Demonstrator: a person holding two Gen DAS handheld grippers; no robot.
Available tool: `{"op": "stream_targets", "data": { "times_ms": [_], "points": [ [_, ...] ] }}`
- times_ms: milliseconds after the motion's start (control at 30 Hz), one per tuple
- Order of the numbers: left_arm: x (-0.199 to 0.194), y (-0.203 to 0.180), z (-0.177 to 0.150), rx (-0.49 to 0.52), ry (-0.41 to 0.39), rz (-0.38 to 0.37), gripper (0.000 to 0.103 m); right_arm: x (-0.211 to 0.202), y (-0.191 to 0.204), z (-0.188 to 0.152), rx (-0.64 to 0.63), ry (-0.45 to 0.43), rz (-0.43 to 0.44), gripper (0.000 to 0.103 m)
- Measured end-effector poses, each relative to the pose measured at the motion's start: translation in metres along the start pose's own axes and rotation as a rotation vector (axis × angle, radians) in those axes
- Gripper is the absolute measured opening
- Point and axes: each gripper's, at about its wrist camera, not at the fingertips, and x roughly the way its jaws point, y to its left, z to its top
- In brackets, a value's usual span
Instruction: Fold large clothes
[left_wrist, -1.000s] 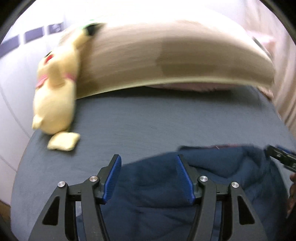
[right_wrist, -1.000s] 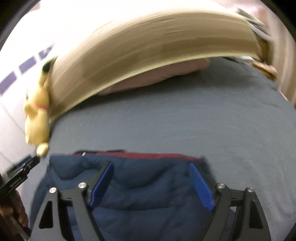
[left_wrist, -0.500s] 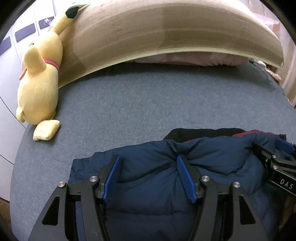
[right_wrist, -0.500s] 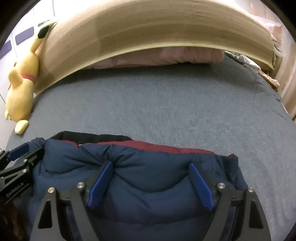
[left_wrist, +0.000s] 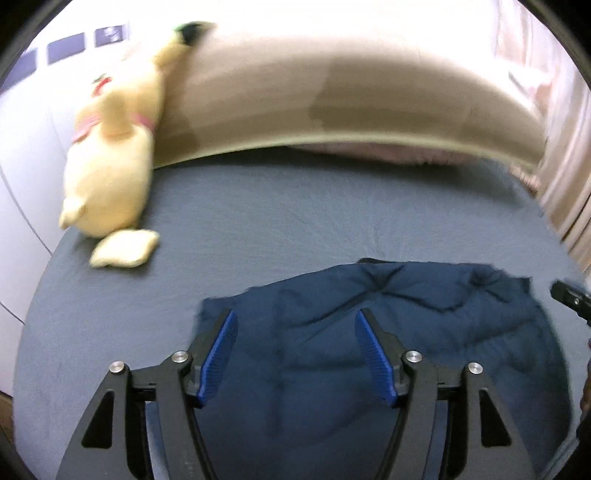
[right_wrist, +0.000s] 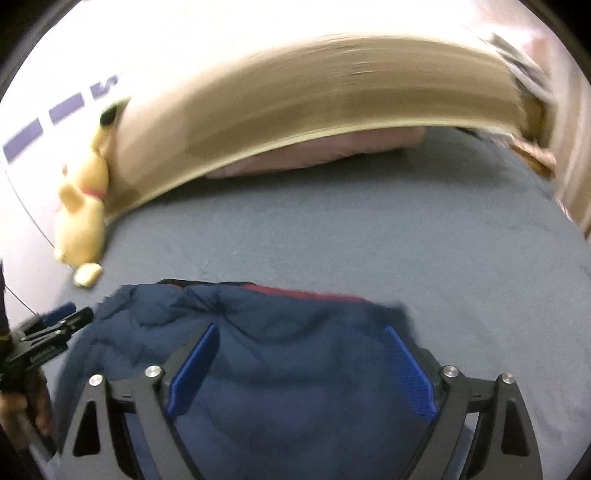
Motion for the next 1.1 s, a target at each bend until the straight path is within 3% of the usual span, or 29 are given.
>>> {"op": "stream_targets", "data": {
  "times_ms": [67,200,333,467,600,667,900,967,1033,1100],
  "points": [
    [-0.017,0.032,-0.014,-0.062,-0.012,-0.045,0.077,-0.021,-0.042,-0.016,0.110,0.008,0.048,0.092],
    [-0.032,0.087,-0.049,-0.136,0.023,-0.097,0.077,-0.037,-0.127,-0.062,0.311,0.062,0.063,0.092],
    [-0.034,0.112,-0.093,-0.207,0.073,-0.213,0.077,-0.033,-0.166,-0.108,0.492,0.115,0.230,0.092],
    [-0.034,0.121,-0.128,-0.316,0.112,-0.339,0.077,-0.018,-0.157,-0.135,0.519,0.176,0.376,0.092],
    [-0.029,0.112,-0.145,-0.299,0.154,-0.348,0.077,-0.003,-0.142,-0.151,0.528,0.231,0.449,0.092],
    [-0.024,0.110,-0.147,-0.309,0.179,-0.360,0.077,-0.001,-0.134,-0.155,0.519,0.234,0.442,0.092],
    [-0.019,0.105,-0.155,-0.361,0.222,-0.371,0.077,-0.008,-0.113,-0.150,0.414,0.283,0.344,0.059],
    [-0.027,0.106,-0.154,-0.373,0.215,-0.370,0.077,-0.009,-0.112,-0.150,0.402,0.285,0.332,0.058],
    [-0.043,0.108,-0.157,-0.373,0.164,-0.390,0.077,-0.013,-0.116,-0.150,0.416,0.270,0.344,0.060],
    [-0.055,0.111,-0.160,-0.357,0.139,-0.400,0.079,-0.019,-0.127,-0.154,0.479,0.250,0.383,0.084]
  ]
}}
